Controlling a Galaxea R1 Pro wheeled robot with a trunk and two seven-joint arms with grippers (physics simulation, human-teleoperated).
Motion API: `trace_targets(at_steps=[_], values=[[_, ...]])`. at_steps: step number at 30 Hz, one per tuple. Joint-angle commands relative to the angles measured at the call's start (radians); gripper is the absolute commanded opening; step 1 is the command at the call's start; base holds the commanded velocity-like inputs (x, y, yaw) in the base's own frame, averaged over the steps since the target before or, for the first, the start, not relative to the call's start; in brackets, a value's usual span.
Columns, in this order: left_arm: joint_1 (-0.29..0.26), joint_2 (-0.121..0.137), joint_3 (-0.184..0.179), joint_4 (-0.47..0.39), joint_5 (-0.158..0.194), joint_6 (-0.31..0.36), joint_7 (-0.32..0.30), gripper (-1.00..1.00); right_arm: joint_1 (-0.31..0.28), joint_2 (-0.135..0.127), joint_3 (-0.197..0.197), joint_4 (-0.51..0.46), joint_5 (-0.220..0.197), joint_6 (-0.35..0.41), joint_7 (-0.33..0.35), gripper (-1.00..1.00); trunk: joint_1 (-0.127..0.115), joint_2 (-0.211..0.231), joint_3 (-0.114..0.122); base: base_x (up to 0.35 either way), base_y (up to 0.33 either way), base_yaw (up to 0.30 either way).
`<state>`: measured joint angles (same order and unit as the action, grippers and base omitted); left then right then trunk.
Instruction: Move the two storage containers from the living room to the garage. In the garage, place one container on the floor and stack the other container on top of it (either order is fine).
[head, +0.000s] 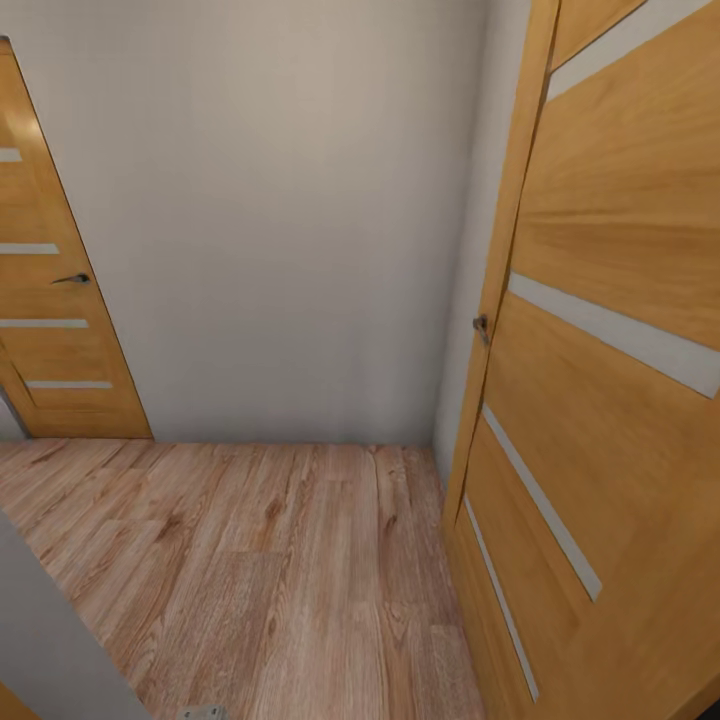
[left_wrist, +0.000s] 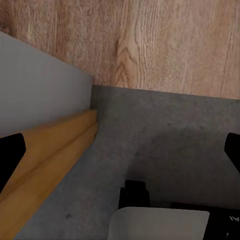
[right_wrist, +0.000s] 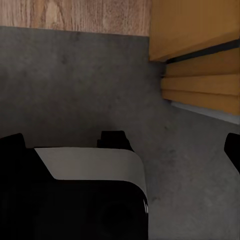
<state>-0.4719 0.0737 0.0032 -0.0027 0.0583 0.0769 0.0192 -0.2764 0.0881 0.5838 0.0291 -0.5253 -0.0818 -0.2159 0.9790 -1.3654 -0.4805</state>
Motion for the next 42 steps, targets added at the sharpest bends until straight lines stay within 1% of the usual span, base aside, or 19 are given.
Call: trace_targets(at_steps=[1, 42], values=[[-0.001, 0.000, 0.000, 0.000, 0.006, 0.004, 0.002, 1.00, -0.001, 0.001, 0.008, 0.003, -0.010, -0.006, 0.000, 1.00, 0.000, -0.001, -0.001, 0.000, 0.000, 0.000], [-0.001, -0.002, 0.000, 0.001, 0.008, 0.004, 0.001, 1.00, -0.001, 0.001, 0.008, 0.003, -0.010, -0.006, 0.000, 1.00, 0.000, -0.001, -0.001, 0.000, 0.000, 0.000]])
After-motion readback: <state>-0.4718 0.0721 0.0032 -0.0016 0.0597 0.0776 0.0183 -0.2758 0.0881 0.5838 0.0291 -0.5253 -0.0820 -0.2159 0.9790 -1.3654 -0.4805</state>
